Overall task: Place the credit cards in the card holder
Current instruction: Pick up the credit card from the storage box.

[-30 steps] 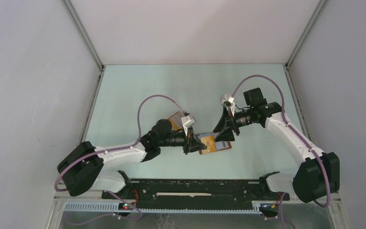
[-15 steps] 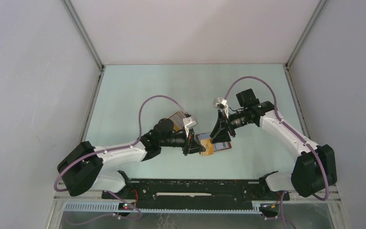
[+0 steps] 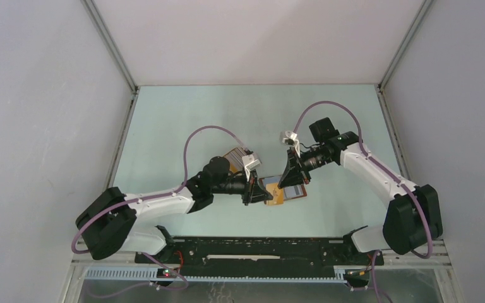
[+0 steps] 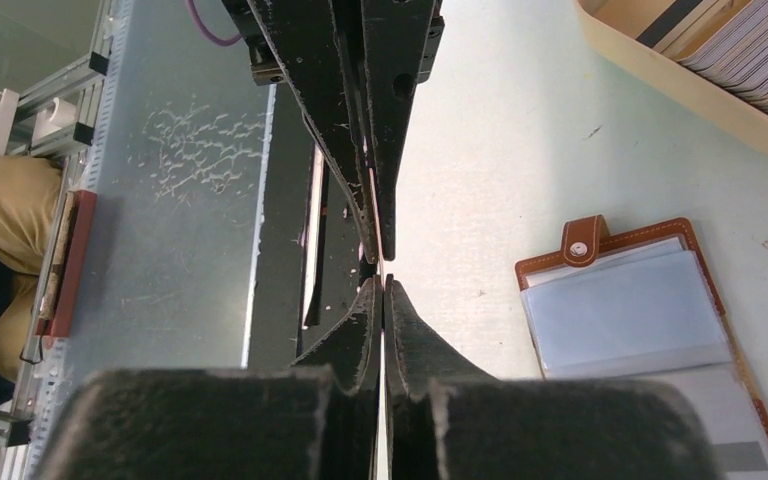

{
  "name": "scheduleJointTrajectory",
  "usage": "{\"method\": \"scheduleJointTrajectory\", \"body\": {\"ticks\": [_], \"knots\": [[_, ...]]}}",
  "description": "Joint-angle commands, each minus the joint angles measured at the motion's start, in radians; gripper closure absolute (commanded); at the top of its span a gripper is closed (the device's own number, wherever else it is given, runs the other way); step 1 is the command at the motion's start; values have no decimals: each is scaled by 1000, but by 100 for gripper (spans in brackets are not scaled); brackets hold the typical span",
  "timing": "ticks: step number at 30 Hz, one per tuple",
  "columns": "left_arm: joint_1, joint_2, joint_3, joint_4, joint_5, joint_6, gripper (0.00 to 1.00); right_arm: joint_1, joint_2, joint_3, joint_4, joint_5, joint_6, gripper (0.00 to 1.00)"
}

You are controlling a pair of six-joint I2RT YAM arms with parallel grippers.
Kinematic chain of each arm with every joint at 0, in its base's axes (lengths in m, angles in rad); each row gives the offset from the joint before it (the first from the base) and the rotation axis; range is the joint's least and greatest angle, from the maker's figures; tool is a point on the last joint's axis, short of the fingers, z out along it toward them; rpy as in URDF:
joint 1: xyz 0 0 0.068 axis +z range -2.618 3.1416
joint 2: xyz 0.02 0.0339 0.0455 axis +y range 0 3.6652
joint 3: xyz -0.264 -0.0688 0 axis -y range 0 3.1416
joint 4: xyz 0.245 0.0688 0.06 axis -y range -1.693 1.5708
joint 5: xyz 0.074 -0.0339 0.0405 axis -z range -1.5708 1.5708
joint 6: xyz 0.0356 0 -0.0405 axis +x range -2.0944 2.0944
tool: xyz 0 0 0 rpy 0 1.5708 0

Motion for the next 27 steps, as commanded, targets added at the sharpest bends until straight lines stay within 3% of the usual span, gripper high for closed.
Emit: {"method": "scheduleJointTrajectory", "body": {"ticks": [1, 3, 8, 16, 18, 20, 21, 27], "knots": [[-1, -31, 32, 37, 10, 5, 98, 8, -5, 52, -48, -27, -67, 100], [0, -37, 28, 38, -3, -1, 93, 8, -7, 58, -60, -23, -80, 100], [6, -104, -13, 38, -88, -3, 67, 1, -12, 79, -72, 27, -72, 100], [15, -359, -163, 59, -329, 94, 39, -115, -43, 84, -49, 37, -11, 100], [15, -429, -216, 111, -385, 117, 26, -147, -43, 84, -44, 42, 2, 100], [14, -482, -283, 200, -431, 119, 5, -176, -35, 84, -48, 32, 4, 100], [15, -500, -313, 248, -447, 108, 1, -189, -34, 84, -51, 22, 5, 100], [15, -472, -373, 435, -327, 82, 0, -227, -38, 83, -42, 5, 17, 100]]}}
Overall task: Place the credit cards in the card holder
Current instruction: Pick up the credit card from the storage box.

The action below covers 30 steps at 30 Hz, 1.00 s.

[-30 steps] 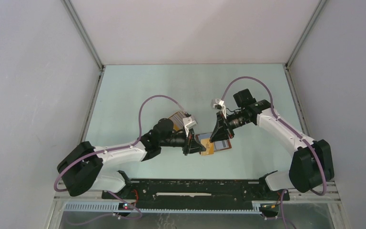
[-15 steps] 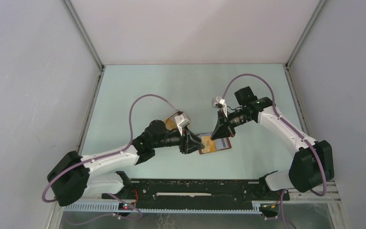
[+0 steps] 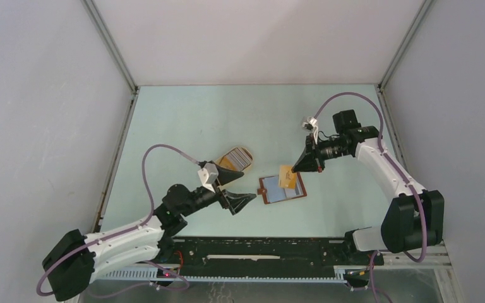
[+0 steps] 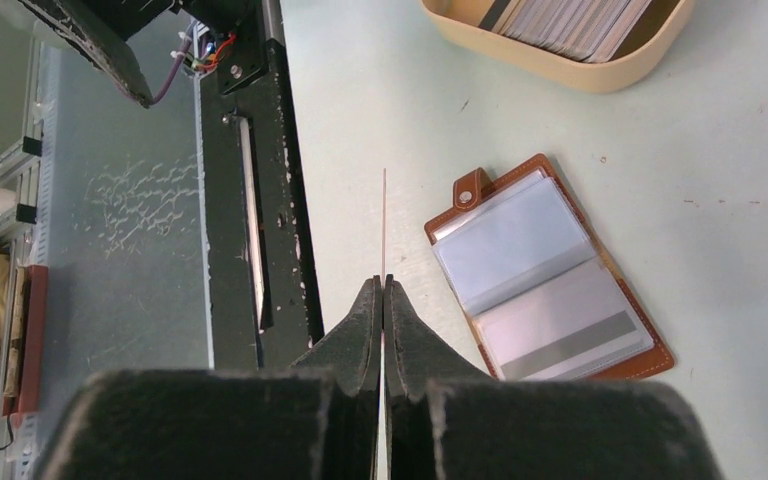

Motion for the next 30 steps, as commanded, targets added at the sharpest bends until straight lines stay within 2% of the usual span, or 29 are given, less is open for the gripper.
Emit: {"method": "scheduleJointTrajectory", "body": {"ticks": [1, 6, 10, 15, 20, 30], "knots": [[6, 60, -13, 200, 71, 13, 0, -21, -21, 35, 15, -31, 24, 100], [7, 260, 20, 389, 164, -11, 0, -56, 21, 38, 9, -69, 14, 100], [24, 442, 110, 466, 226, -94, 1, -84, 44, 56, -39, -105, -18, 100], [59, 645, 153, 665, 267, -196, 6, -105, 91, 77, -85, -132, -39, 100], [64, 743, 206, 657, 282, -230, 12, -103, 166, 115, -162, -141, -95, 100], [90, 760, 214, 583, 267, -298, 18, -69, 233, 160, -236, -70, -133, 100]]}}
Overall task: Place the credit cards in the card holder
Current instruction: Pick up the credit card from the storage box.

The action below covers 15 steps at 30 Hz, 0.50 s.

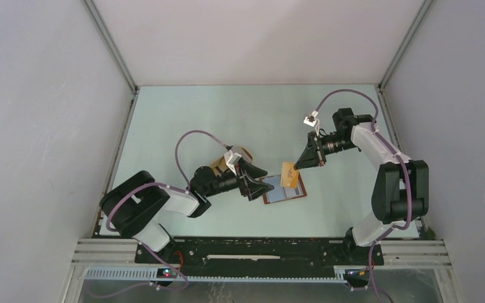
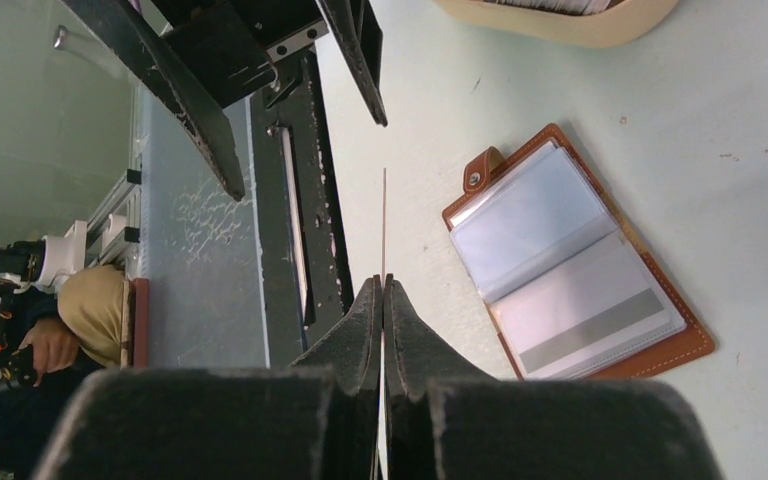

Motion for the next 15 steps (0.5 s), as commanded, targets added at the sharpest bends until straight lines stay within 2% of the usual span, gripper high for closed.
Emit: {"method": "scheduleJointTrajectory", "body": {"ticks": [1, 8, 15], "knots": [[13, 23, 55, 1, 13, -52, 20, 20, -6, 43, -47, 17, -37, 100], [30, 68, 85, 64, 106, -134, 23, 90, 25, 66, -107, 44, -103, 100], [32, 95, 110, 58, 169, -158, 33, 163, 28, 74, -117, 91, -133, 100]]}}
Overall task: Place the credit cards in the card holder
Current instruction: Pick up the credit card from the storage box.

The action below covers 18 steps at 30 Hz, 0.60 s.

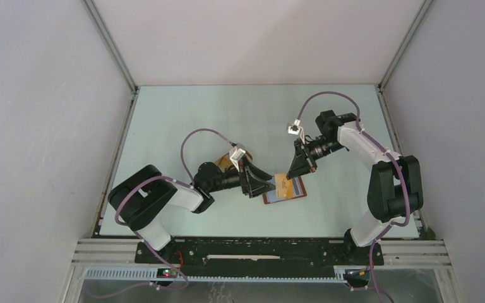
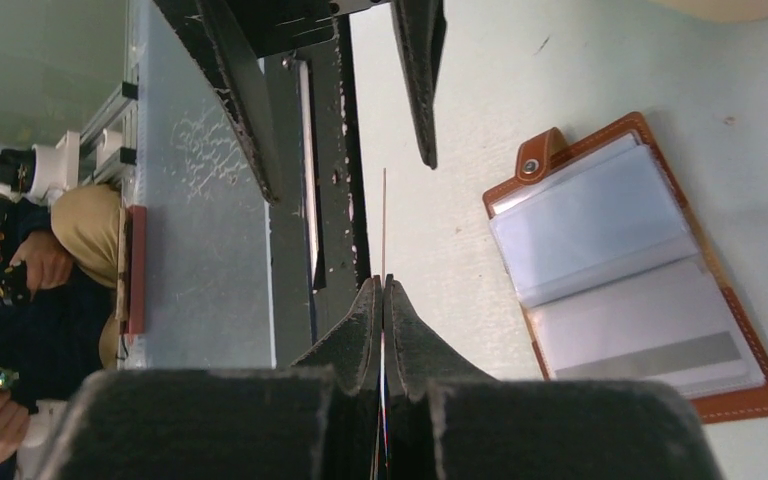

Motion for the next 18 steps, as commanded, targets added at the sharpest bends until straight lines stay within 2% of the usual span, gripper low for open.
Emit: {"method": "scheduleJointTrajectory", "body": {"ticks": [1, 12, 18], "knots": [[5, 23, 60, 47, 71, -33, 34, 33, -7, 39, -32, 22, -58, 100], [5, 62, 115, 24, 175, -95, 46, 86, -27, 44, -70, 59, -120, 100], [4, 76, 129, 26, 217, -116, 60, 102, -39, 43, -61, 90, -115, 100]]}}
